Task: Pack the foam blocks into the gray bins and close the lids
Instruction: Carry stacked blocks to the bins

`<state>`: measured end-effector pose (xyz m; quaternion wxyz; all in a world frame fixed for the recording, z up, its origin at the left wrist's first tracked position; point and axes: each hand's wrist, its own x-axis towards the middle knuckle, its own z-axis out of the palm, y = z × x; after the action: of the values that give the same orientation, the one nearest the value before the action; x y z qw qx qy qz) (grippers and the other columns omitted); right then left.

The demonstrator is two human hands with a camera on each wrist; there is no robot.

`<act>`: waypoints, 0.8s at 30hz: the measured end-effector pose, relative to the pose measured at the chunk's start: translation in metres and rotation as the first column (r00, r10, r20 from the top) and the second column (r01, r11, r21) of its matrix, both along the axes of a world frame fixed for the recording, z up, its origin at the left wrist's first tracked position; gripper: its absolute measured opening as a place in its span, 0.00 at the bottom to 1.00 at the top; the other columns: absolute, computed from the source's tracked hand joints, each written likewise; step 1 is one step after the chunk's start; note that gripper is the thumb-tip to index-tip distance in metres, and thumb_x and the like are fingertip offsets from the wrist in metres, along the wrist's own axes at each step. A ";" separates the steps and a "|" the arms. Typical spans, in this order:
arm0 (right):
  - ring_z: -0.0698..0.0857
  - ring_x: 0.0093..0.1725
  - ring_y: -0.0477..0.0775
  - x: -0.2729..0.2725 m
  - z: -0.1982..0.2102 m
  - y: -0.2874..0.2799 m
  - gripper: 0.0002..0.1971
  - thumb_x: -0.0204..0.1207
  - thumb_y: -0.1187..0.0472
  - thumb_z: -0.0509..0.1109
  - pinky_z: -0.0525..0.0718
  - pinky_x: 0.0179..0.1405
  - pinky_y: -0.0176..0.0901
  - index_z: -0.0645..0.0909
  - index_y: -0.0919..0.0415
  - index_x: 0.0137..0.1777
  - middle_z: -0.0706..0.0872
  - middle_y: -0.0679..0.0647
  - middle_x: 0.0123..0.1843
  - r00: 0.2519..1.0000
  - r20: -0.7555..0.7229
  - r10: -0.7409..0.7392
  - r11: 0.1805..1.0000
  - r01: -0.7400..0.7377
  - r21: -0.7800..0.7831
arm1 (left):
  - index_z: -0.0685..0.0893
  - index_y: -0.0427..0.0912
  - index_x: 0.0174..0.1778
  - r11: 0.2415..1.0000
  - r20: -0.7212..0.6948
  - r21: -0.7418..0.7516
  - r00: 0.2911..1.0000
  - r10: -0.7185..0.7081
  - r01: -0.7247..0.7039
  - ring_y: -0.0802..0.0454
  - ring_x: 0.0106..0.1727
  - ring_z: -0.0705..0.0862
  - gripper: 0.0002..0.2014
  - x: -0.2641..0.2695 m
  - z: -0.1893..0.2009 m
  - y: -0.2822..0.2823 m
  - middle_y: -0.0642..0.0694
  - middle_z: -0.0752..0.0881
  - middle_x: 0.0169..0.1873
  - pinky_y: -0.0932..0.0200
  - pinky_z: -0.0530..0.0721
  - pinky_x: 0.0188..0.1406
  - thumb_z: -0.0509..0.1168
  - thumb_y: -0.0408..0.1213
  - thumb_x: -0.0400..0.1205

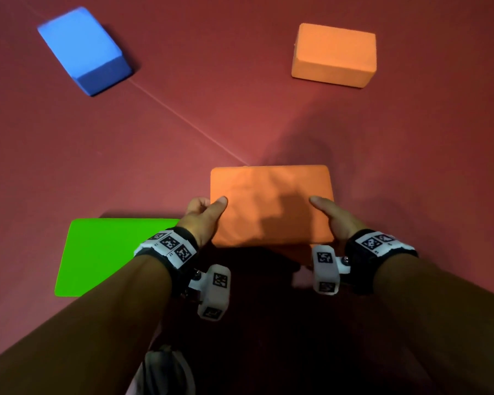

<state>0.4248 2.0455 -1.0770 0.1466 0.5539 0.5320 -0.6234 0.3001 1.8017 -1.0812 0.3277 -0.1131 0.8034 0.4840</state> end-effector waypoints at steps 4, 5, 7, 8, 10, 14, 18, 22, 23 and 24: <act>0.90 0.52 0.67 0.008 0.003 0.002 0.47 0.43 0.28 0.82 0.82 0.63 0.68 0.84 0.53 0.62 0.92 0.60 0.52 0.999 -0.055 0.000 1.000 0.000 0.000 | 0.68 0.48 0.53 0.997 -0.006 0.013 0.997 -0.071 0.071 0.56 0.34 0.76 0.15 -0.001 0.005 0.020 0.53 0.76 0.36 0.71 0.73 0.28 0.62 0.54 0.83; 0.90 0.52 0.66 0.009 0.005 0.003 0.46 0.46 0.28 0.81 0.83 0.62 0.67 0.84 0.53 0.63 0.92 0.60 0.53 0.997 -0.070 -0.009 1.000 0.009 0.008 | 0.68 0.47 0.54 0.996 -0.017 0.030 0.997 -0.079 0.079 0.54 0.35 0.77 0.16 -0.004 0.008 0.026 0.53 0.76 0.35 0.70 0.73 0.28 0.62 0.54 0.84; 0.90 0.51 0.67 0.014 0.012 0.006 0.42 0.51 0.31 0.80 0.84 0.61 0.65 0.84 0.56 0.62 0.91 0.62 0.53 0.996 -0.086 -0.035 0.999 0.034 -0.005 | 0.69 0.49 0.54 0.995 -0.020 0.047 0.996 -0.093 0.093 0.51 0.35 0.78 0.16 -0.009 0.013 0.038 0.53 0.77 0.34 0.62 0.71 0.29 0.61 0.56 0.83; 0.90 0.51 0.68 0.017 0.010 0.008 0.42 0.50 0.31 0.80 0.85 0.59 0.65 0.84 0.57 0.61 0.91 0.63 0.52 0.996 -0.080 -0.050 0.999 0.049 -0.010 | 0.69 0.50 0.52 0.994 -0.017 0.044 0.994 -0.104 0.105 0.52 0.33 0.77 0.14 -0.010 0.014 0.042 0.53 0.77 0.33 0.61 0.70 0.28 0.61 0.57 0.83; 0.90 0.50 0.68 0.026 0.007 0.013 0.46 0.44 0.30 0.81 0.86 0.56 0.64 0.85 0.59 0.60 0.92 0.63 0.51 0.994 -0.072 -0.088 0.996 0.088 -0.005 | 0.69 0.54 0.47 0.991 0.005 0.037 0.992 -0.130 0.129 0.53 0.30 0.77 0.13 -0.011 0.013 0.052 0.52 0.78 0.33 0.60 0.70 0.28 0.62 0.58 0.82; 0.90 0.50 0.69 0.042 0.000 0.024 0.49 0.40 0.32 0.82 0.87 0.54 0.65 0.84 0.61 0.61 0.91 0.65 0.52 0.985 -0.082 -0.152 0.988 0.153 0.005 | 0.70 0.50 0.49 0.984 -0.020 0.009 0.984 -0.177 0.177 0.53 0.31 0.76 0.15 -0.004 0.009 0.069 0.51 0.78 0.33 0.58 0.71 0.29 0.63 0.57 0.82; 0.90 0.51 0.69 0.047 -0.003 0.031 0.45 0.42 0.30 0.82 0.83 0.59 0.73 0.86 0.57 0.58 0.91 0.63 0.52 0.977 -0.096 -0.191 0.982 0.190 -0.017 | 0.71 0.48 0.50 0.987 -0.045 -0.043 0.986 -0.159 0.157 0.52 0.34 0.77 0.16 0.004 0.012 0.079 0.51 0.78 0.35 0.57 0.71 0.31 0.64 0.56 0.81; 0.89 0.50 0.67 0.013 0.020 0.016 0.32 0.54 0.36 0.81 0.81 0.60 0.76 0.88 0.56 0.54 0.91 0.61 0.50 0.969 -0.175 -0.176 0.980 0.155 -0.126 | 0.73 0.47 0.49 0.999 -0.096 -0.008 0.994 0.050 -0.050 0.54 0.34 0.77 0.16 -0.005 0.033 0.063 0.50 0.80 0.38 0.58 0.74 0.32 0.69 0.53 0.79; 0.89 0.49 0.65 -0.002 0.028 0.005 0.31 0.57 0.37 0.81 0.82 0.58 0.74 0.87 0.57 0.55 0.91 0.60 0.51 0.964 -0.210 -0.161 0.978 0.128 -0.163 | 0.74 0.47 0.49 0.992 -0.125 -0.014 0.985 0.122 -0.125 0.53 0.34 0.77 0.16 -0.011 0.046 0.047 0.50 0.80 0.37 0.58 0.75 0.33 0.69 0.53 0.79; 0.89 0.48 0.64 -0.020 0.035 -0.002 0.31 0.59 0.37 0.80 0.85 0.56 0.69 0.87 0.58 0.57 0.91 0.59 0.52 0.956 -0.259 -0.135 0.980 0.091 -0.175 | 0.74 0.48 0.47 0.981 -0.151 -0.016 0.970 0.189 -0.194 0.52 0.34 0.78 0.16 -0.018 0.057 0.032 0.50 0.80 0.36 0.57 0.76 0.35 0.70 0.54 0.77</act>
<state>0.4051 2.0432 -1.0423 0.0812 0.4799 0.4622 -0.7413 0.2822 1.8338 -1.0240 0.2170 -0.1589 0.8183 0.5080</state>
